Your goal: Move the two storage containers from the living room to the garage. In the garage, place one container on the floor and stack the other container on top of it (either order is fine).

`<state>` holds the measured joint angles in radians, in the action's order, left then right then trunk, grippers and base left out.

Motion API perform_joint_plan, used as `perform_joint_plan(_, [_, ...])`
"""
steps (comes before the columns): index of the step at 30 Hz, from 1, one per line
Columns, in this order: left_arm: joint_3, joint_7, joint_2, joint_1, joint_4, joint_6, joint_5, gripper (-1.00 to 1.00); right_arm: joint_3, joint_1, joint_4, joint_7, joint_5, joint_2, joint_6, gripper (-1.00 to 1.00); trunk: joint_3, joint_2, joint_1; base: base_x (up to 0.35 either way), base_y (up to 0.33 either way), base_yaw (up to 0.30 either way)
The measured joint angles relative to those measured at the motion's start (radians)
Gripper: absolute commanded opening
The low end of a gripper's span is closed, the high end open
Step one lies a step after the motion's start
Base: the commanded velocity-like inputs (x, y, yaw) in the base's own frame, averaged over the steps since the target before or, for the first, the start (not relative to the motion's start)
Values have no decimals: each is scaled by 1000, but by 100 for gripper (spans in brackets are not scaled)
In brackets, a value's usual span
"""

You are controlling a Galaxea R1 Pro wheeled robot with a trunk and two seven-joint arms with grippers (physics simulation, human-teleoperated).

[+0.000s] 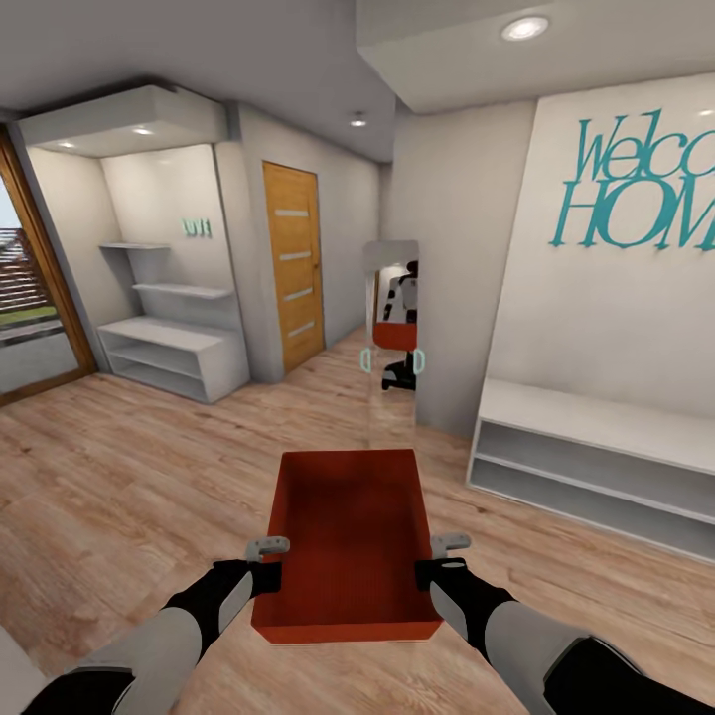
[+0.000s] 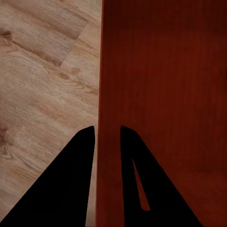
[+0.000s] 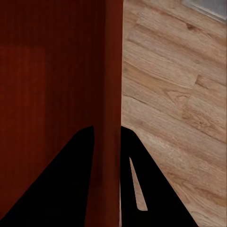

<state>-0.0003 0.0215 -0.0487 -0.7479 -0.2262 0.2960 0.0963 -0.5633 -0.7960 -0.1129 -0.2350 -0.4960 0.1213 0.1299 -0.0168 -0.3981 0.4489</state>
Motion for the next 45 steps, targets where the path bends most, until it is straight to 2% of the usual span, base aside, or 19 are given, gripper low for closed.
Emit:
perform_joint_plan(14, [0, 0, 0, 0, 0, 0, 0, -100, 0, 0, 0, 0, 0, 0, 0, -100, 0, 0, 0, 323, 0, 13])
perform_joint_plan(36, [0, 0, 0, 0, 0, 0, 0, -100, 0, 0, 0, 0, 0, 0, 0, -100, 0, 0, 0, 323, 0, 258])
perform_joint_plan(45, [0, 0, 0, 0, 0, 0, 0, -100, 1, 0, 0, 1, 1, 0, 0, -100, 0, 0, 0, 323, 0, 53])
